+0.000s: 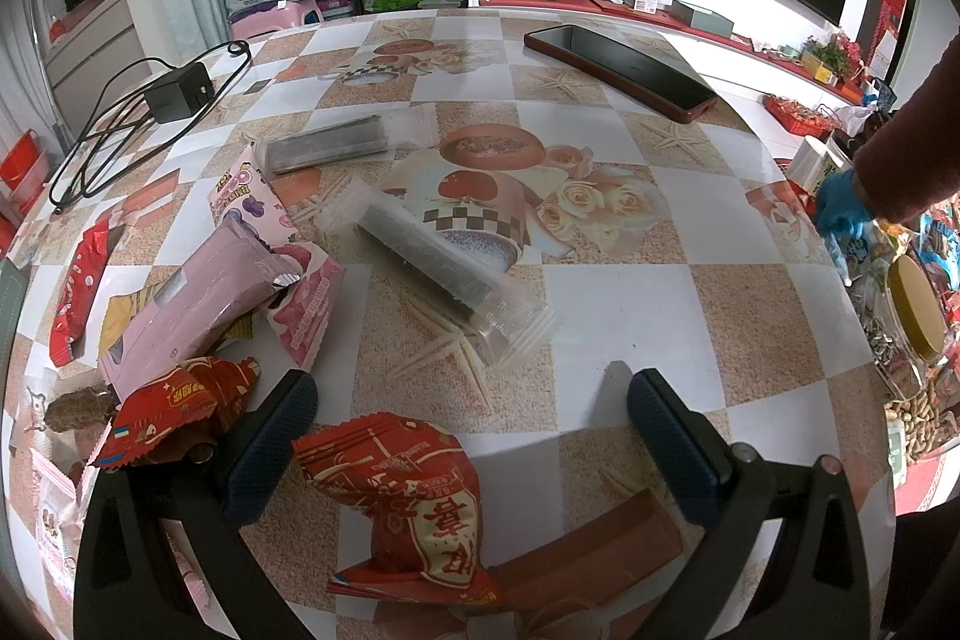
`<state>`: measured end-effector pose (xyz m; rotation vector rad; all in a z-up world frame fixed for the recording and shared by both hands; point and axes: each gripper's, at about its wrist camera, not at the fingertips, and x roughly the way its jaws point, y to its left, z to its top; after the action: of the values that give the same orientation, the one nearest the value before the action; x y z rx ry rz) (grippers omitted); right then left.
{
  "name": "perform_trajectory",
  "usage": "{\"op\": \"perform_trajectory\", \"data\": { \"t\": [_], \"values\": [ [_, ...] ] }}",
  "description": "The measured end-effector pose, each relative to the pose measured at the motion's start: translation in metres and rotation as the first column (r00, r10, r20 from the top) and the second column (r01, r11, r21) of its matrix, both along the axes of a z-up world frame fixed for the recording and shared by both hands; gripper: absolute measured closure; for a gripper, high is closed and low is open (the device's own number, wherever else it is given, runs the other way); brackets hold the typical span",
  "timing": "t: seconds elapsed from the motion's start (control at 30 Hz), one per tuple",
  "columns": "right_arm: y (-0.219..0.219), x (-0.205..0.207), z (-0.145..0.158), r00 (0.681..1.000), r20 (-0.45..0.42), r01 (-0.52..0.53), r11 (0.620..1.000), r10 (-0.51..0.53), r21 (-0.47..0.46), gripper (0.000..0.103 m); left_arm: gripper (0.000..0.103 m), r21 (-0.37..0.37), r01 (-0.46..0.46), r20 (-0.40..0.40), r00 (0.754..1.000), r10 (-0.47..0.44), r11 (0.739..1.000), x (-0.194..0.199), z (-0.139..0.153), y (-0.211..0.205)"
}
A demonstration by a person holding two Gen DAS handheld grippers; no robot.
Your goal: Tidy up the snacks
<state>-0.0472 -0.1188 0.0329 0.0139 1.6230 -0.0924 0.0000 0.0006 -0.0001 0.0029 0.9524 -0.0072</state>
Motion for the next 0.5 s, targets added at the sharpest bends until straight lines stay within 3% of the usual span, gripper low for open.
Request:
{"op": "perform_trajectory", "data": {
  "t": [0.5],
  "values": [
    [-0.0008,-0.0002,-0.0012,1.0,0.003,-0.001,1.0,0.001,-0.001,0.0,0.0,0.0,0.0,0.0,1.0,0.0,1.0,0.0,0.0,0.0]
  ]
}}
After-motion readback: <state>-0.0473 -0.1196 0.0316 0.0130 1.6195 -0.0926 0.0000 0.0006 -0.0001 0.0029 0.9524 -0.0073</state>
